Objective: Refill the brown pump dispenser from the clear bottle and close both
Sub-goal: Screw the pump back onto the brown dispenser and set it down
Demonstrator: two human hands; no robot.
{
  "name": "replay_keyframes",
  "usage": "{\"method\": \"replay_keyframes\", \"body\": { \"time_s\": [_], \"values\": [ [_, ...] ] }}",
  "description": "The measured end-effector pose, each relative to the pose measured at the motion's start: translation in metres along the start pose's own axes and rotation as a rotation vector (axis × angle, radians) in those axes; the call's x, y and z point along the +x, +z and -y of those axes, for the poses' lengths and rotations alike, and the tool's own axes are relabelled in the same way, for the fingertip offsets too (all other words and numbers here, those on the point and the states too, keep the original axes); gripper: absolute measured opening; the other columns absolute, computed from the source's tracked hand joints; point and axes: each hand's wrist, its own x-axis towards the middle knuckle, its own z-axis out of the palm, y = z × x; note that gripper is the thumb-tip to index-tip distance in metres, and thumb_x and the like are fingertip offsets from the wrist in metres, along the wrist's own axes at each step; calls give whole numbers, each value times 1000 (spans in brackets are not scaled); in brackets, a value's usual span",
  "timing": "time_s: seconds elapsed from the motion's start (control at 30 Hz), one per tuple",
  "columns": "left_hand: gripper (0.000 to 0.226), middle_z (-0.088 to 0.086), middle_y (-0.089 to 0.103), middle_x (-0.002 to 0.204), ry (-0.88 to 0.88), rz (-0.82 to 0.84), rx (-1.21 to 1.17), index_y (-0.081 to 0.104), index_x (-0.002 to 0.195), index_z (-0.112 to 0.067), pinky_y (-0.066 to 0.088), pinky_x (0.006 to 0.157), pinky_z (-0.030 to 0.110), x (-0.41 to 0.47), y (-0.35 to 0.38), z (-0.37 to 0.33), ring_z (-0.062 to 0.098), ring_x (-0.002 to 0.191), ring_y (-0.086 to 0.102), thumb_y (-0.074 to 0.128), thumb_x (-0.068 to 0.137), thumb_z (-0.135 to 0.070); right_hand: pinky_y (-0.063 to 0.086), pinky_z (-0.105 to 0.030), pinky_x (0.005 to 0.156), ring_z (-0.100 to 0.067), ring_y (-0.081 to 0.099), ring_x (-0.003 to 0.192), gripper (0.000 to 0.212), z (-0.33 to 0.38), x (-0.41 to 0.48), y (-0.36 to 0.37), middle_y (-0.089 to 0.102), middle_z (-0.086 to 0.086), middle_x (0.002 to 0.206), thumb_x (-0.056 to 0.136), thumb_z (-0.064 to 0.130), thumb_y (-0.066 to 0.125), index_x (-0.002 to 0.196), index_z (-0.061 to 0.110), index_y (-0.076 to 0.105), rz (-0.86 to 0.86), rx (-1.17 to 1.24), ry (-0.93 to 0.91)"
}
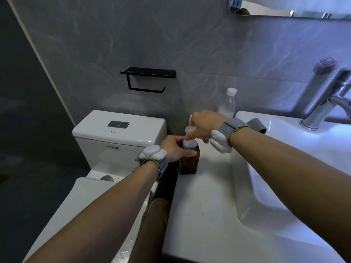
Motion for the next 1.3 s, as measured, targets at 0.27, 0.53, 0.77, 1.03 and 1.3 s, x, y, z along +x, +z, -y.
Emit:
{"method": "replay_keyframes", "body": {
  "time_s": [0.27, 0.53, 0.77, 1.03, 1.3],
  "values": [
    [51, -3, 67, 101, 9, 7, 20, 68, 118, -18, 44, 86, 26, -2, -1, -2, 14, 97, 60, 83, 70, -24, 53, -31, 68, -16, 58, 60, 46, -3, -5, 5, 63, -2, 70, 85, 47, 63, 118, 15, 62, 30, 109, 19],
    [56, 1, 67, 118, 0, 33, 33, 63, 125, -17, 41, 88, 27, -1, -1, -4, 14, 101, 57, 82, 72, -24, 49, -26, 74, -20, 59, 91, 76, -3, -2, -19, 57, -9, 133, 85, -4, 62, 148, 26, 33, 246, -61, -137],
    [59, -1, 65, 118, -14, 56, 45, 61, 128, -19, 39, 88, 27, 1, -2, -2, 13, 102, 55, 81, 73, -26, 48, -39, 102, -27, 61, 114, 64, -7, 12, -18, 59, -8, 133, 88, 3, 61, 144, 25, 41, 261, -83, -113],
    [55, -1, 65, 116, -2, 88, 48, 63, 126, -17, 39, 88, 26, 2, -4, -4, 14, 105, 56, 80, 74, -25, 55, -36, 84, -24, 64, 95, 74, -1, 9, -21, 59, -6, 128, 82, 3, 65, 145, 33, 37, 325, -151, -179],
    [56, 4, 65, 123, -23, 73, 63, 61, 125, -15, 43, 99, 35, 2, -3, -2, 22, 115, 58, 80, 74, -25, 45, -23, 60, -9, 50, 59, 38, 6, 7, -13, 67, -5, 105, 93, 34, 56, 127, 19, 61, 183, 66, -101]
  ]
}}
